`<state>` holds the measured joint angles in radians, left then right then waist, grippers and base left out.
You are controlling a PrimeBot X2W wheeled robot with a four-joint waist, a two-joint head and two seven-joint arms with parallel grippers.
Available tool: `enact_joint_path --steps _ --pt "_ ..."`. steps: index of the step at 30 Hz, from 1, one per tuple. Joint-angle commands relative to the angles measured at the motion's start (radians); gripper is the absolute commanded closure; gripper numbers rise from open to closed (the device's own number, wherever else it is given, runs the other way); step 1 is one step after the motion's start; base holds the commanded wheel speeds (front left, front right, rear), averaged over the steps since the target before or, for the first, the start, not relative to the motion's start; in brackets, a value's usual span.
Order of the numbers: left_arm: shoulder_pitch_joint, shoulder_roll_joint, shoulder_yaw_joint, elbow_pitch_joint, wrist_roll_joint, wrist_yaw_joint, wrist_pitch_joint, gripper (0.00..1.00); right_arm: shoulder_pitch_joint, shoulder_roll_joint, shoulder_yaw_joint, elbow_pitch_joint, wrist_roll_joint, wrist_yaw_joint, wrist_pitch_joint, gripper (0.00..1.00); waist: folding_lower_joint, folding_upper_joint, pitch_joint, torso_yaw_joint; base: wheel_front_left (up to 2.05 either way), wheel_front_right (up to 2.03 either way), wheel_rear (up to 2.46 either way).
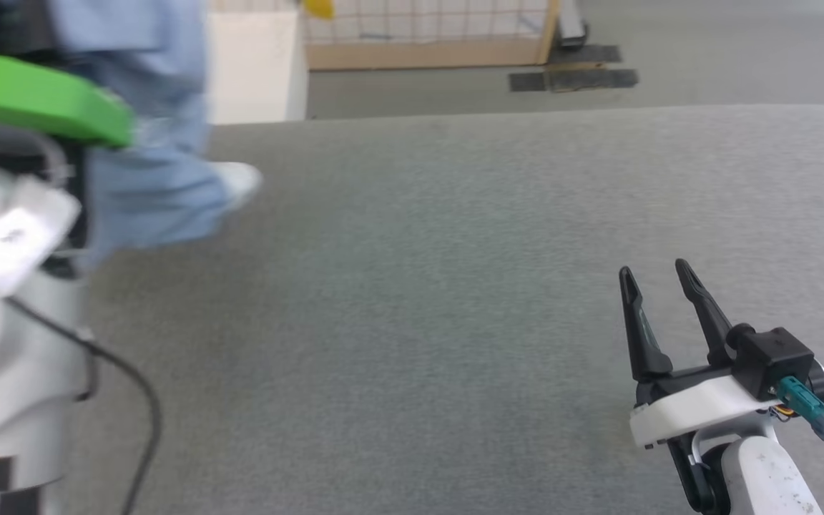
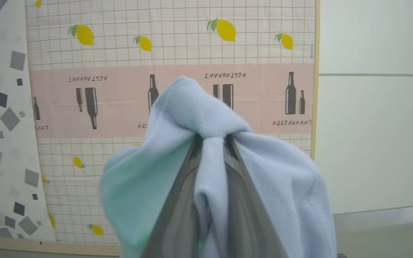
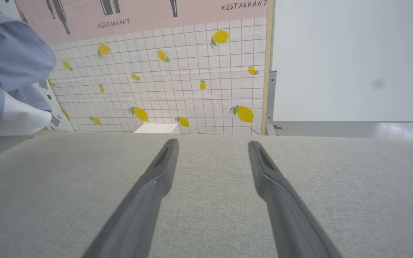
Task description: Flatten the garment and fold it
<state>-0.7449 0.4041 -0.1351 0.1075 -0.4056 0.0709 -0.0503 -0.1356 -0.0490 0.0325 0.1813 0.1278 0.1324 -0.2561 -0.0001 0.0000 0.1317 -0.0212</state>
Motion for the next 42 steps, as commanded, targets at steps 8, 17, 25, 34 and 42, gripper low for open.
enact_joint_path --steps 8,17,25,34,42 --pt "-0.053 -0.184 -0.158 0.079 -0.021 -0.042 -0.002 1.00 0.029 -0.001 0.010 -0.008 0.004 -0.002 0.003 0.00 0.0001 0.0000 -0.060 -0.149 0.00 0.00 0.00" --pt "0.063 -0.266 -0.374 0.359 0.031 -0.081 0.135 1.00 0.030 -0.001 0.032 -0.015 0.007 -0.002 0.019 0.00 0.0001 0.0000 -0.052 -0.216 0.00 0.00 0.00" --pt "0.176 -0.312 -0.484 0.602 -0.058 -0.152 0.489 1.00 0.039 -0.001 0.035 -0.018 0.002 -0.002 0.034 0.00 0.0001 0.0000 -0.056 -0.229 0.00 0.00 0.00" --pt "0.193 -0.295 -0.439 0.527 -0.075 -0.123 0.332 0.00 0.048 -0.001 0.029 -0.026 0.002 -0.002 0.047 0.00 0.0001 0.0000 -0.059 -0.186 0.00 0.00 0.00" --pt "0.256 -0.223 -0.300 0.316 -0.041 -0.049 -0.157 0.00 0.057 -0.001 0.004 -0.048 -0.011 -0.002 0.060 0.00 0.0001 0.0000 -0.075 -0.124 0.00 0.00 0.00"
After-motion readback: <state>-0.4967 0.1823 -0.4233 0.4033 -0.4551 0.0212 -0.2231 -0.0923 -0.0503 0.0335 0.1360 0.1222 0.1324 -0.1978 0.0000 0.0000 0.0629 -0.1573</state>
